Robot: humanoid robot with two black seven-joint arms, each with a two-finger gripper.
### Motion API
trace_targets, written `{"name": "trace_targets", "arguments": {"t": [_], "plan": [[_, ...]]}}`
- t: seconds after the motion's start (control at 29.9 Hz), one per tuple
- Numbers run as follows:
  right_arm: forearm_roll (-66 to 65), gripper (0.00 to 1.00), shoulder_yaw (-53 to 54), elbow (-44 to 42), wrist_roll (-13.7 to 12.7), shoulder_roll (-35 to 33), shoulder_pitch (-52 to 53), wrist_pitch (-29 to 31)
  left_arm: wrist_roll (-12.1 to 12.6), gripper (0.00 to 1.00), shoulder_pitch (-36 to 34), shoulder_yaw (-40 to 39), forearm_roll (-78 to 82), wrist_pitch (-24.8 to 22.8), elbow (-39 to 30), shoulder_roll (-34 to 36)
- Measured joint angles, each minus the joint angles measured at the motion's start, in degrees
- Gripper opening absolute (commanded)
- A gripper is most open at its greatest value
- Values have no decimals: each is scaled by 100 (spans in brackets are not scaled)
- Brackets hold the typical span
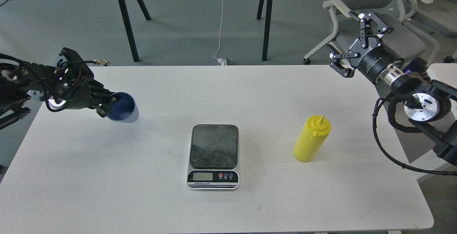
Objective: Pour seasoning into cup on scale with both arms
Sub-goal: 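Lift the blue cup with the left gripper and set it on the scale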
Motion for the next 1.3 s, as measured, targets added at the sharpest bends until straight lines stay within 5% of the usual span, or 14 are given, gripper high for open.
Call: {"name": "trace_targets", "arguments": {"t": [0.43, 0.9, 1.3], "plan": [[24, 99, -171, -266, -68, -1, 1188, -582, 0, 3, -670, 8, -160, -967, -131, -1445], [11, 99, -206, -249, -63, 220, 863, -599, 0, 4, -979, -9, -147, -1835, -1740, -1557], [19, 99, -89, -415, -67, 222, 1180, -615, 0, 4, -900, 32, -146, -1867, -1564, -1827]]}}
